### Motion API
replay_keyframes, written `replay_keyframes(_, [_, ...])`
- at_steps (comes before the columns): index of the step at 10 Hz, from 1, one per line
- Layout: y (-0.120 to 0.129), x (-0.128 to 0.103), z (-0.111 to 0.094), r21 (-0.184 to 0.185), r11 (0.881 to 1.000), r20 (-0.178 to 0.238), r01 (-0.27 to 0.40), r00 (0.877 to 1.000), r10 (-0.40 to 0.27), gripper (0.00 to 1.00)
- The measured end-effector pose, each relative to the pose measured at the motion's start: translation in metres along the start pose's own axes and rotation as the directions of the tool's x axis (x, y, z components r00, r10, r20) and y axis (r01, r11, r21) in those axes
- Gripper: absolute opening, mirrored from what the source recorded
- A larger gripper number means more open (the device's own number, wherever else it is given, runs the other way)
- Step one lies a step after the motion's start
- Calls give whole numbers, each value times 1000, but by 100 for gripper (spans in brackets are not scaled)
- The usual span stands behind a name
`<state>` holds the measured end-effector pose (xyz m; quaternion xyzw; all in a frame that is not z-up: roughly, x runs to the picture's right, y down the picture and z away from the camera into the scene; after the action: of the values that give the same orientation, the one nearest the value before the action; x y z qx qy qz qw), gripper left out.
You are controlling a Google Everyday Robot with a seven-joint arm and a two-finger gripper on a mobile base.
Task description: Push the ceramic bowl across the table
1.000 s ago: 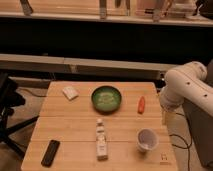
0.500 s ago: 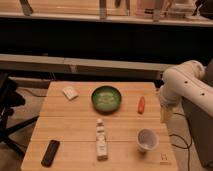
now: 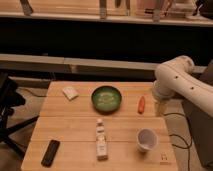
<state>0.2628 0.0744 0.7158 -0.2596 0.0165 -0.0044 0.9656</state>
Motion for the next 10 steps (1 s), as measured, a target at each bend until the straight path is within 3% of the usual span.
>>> replay_keyframes(3, [-18,-16,4,-1,1000,-3,11,1000,-11,80])
replay_keyframes(8, [-22,-23,9,-11,1000,-13,11,1000,-11,80])
replay_keyframes(10, [-30,-37,12,-11,1000,-10,18,1000,-18,80])
